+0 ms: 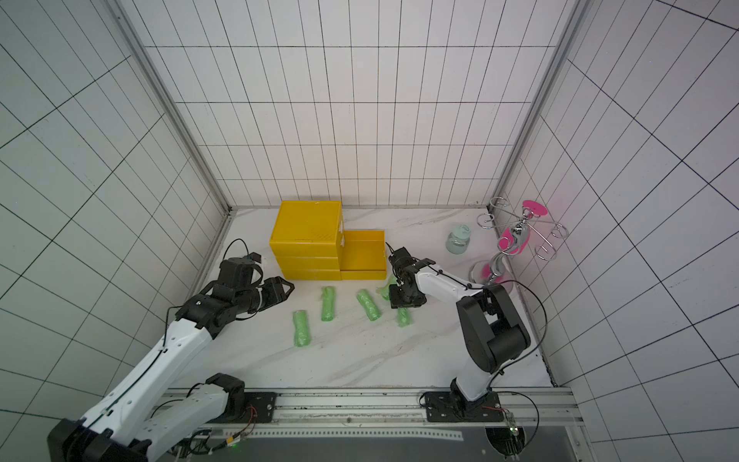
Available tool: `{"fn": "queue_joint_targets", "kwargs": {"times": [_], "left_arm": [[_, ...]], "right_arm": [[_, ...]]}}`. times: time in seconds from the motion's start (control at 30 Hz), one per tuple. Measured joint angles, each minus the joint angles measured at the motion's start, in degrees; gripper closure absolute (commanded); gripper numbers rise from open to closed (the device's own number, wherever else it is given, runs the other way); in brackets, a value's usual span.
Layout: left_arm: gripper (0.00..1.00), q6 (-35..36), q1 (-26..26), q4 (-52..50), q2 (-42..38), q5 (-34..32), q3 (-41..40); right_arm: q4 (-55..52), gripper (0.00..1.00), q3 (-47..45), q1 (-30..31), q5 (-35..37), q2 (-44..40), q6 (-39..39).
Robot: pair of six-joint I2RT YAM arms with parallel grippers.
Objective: Sort the rolls of trash bags by color and place them into the drawer
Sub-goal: Pick up the roll of trash bags from the center of the board.
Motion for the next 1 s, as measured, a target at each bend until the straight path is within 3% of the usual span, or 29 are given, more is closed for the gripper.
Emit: {"fn": "queue_joint_targets", "kwargs": {"times": [0.13,0.3,0.5,0.7,1.0], "left_arm": [[0.41,0.0,0.0,0.1,0.0,0.0,0.0],[0.41,0.5,0.0,-1.0,0.1,-0.2,1.6],[0.38,2.6,0.0,-1.9,0.6,-2.1,8.0],[0.37,7.0,2.7,-3.5,6.2,-3.4,19.1],[0.37,11.9,13.4,-3.3,18.1,-1.0,27.9]], "right_arm": [[0.0,0.77,0.0,0.0,0.6,0.6,-0.1],[0.0,0.90,0.0,0.0,1.0,0.3,0.2],[-1.9,0.90,0.0,0.0,0.9,-4.4,0.2],[-4.5,0.90,1.4,0.2,-1.6,-11.2,0.4],[-5.3,0.90,16.6,0.4,-8.0,-3.6,2.1]]}}
